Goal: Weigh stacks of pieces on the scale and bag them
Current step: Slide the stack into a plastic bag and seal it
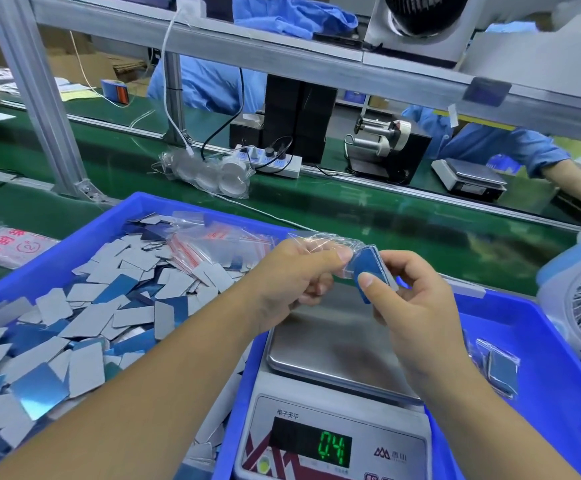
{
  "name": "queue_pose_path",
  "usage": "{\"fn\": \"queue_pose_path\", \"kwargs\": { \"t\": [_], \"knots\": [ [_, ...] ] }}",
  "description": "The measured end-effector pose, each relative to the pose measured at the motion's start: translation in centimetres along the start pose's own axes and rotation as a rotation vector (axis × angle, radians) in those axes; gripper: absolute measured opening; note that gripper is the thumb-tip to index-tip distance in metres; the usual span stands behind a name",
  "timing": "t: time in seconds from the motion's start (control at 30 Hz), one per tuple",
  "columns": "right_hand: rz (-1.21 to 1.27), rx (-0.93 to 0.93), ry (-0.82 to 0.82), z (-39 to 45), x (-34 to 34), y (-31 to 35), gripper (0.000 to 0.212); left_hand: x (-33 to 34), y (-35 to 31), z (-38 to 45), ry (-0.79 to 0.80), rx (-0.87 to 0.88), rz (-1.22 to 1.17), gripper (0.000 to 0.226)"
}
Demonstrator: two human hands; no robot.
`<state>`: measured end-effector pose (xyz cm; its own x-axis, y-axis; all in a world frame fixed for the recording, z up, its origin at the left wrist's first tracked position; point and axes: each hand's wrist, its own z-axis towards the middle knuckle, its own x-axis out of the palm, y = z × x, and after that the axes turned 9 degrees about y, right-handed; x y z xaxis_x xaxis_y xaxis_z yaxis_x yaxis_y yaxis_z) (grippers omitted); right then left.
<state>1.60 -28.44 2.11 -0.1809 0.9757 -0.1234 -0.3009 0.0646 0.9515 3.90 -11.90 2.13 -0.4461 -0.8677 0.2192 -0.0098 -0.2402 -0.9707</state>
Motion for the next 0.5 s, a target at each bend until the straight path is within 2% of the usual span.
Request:
{"fn": "queue_pose_path", "kwargs": {
  "t": [0.1, 0.23, 0.37, 0.5],
  "knots": [
    [0.148, 0.076, 0.005, 0.05, 0.06, 0.07, 0.019, 0.01, 0.07, 0.1, 0.006, -0.001, -0.011, 0.018],
    [0.206, 0.13, 0.026, 0.09, -0.01, -0.01, 0.027, -0.18, 0.28, 0.15, 0.017, 0.022, -0.031, 0.008],
    [0.229, 0.178, 0.133, 0.14, -0.21, 0.1, 0.03, -0.23, 0.28, 0.05, 0.056, 0.022, 0.042, 0.015],
    [0.269, 0.173, 0.102, 0.18, -0.51, 0.42, 0.039, -0.35, 0.33, -0.14, 0.099, -0.026, 0.081, 0.023]
  ]
}}
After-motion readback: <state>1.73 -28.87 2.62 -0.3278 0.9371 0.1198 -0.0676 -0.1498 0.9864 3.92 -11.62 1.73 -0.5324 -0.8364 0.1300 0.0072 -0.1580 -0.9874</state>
